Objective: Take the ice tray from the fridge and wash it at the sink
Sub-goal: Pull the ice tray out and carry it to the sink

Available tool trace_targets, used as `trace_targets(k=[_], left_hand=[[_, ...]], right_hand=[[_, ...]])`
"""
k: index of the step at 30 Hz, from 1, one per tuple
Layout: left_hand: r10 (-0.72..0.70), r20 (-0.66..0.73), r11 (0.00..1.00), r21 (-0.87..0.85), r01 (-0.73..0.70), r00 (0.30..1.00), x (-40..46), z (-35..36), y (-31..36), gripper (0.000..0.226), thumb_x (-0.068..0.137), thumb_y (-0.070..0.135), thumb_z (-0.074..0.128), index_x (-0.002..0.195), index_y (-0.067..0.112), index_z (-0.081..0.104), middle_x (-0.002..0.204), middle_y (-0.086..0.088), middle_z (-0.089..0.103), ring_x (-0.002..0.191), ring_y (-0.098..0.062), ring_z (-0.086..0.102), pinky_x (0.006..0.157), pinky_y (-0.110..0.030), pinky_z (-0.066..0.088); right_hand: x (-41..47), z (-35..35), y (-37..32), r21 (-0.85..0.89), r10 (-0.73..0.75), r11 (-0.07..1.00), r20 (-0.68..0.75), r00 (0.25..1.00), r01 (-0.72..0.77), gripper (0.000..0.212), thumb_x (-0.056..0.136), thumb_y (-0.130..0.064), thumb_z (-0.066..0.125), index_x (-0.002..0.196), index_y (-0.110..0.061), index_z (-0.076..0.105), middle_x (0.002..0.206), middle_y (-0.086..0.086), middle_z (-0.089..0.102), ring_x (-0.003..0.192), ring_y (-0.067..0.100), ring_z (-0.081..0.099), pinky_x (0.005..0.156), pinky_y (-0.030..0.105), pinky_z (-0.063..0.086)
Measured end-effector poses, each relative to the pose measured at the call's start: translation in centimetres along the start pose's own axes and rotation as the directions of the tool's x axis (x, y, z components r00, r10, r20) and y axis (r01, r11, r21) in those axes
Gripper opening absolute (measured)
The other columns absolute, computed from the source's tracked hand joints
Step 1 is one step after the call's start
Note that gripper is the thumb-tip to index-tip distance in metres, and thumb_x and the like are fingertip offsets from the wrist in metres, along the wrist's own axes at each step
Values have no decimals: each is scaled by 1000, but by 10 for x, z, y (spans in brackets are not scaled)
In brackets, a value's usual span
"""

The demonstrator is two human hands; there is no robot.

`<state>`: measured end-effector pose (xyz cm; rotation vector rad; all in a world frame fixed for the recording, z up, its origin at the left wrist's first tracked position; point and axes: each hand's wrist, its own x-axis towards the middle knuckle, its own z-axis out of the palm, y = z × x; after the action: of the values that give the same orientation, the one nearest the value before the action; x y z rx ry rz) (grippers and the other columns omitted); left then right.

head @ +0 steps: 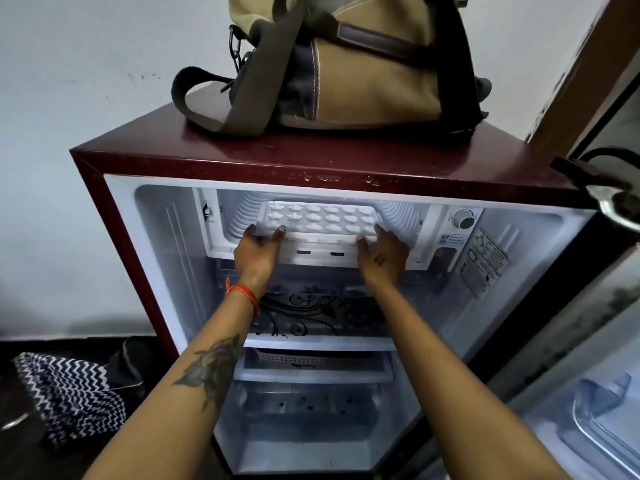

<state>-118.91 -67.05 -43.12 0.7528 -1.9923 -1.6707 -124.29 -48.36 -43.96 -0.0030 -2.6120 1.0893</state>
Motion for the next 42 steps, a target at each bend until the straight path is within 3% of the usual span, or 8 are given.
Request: trace_targets(k=[4,10,14,21,28,32,37,42], left_hand=[[-42,-70,992,-119,33,997,-6,2,4,54,87,29,66,131,4,49,84,1,59,74,-25,64,87,-42,54],[-56,-168,988,-149,30,984,-15,-3,-1,35,85,20,67,115,7,55,102,-13,68,94,-33,67,87,-45,54],[-46,-189,982,-190,10,981,-34,-13,8,30,87,13,65,114,6,55,93,-4,60,94,-33,66,86,-44,55],[-16,-199,988,-151,-14,980,-70,-34,13,35,88,11,62,121,6,54,97,-6,62,91,-22,60,81,-27,47],[-75,-122,963,-267,40,990,-105,-61,4,30,83,6,66,111,11,56,95,-7,64,94,-26,65,91,-38,53],[-69,-26,954,-293,59,997,-125,-80,-9,49,80,9,68,127,4,55,85,-4,66,93,-24,65,94,-42,52],[-74,6,949,-307,72,997,-163,-99,-11,34,82,0,62,116,7,62,94,-4,69,93,-19,64,86,-32,52],[-112,42,930,-346,120,993,-200,-109,-11,31,84,0,58,114,7,55,89,6,61,78,-10,61,73,-26,52]], right_hand=[[2,-5,0,79,27,997,-48,998,-23,43,92,-29,57,129,-6,56,134,19,47,125,34,43,106,30,32],[-7,-15,-5,336,138,934,-27,990,-121,29,86,-18,68,110,-2,66,130,12,50,85,13,56,82,8,35],[-24,-26,-7,367,146,923,-57,988,-115,24,82,-16,72,102,-3,70,122,15,55,101,22,60,80,4,32],[-67,-46,-8,389,154,918,-159,975,-82,19,81,-21,74,90,-4,74,100,13,68,84,15,63,74,6,38],[-121,-64,-8,407,267,900,-228,936,-158,16,79,-22,74,78,-6,73,92,13,70,80,21,66,72,16,41],[-159,-78,-11,441,335,874,-248,909,-202,16,78,-19,76,75,-3,72,92,12,69,73,15,60,61,5,36],[-209,-99,-13,454,413,847,-235,880,-276,14,76,-18,76,71,-6,72,94,12,70,106,23,61,83,23,42],[-248,-128,-9,481,492,803,-201,847,-352,10,77,-17,74,76,-7,72,79,5,69,73,17,58,54,4,37]])
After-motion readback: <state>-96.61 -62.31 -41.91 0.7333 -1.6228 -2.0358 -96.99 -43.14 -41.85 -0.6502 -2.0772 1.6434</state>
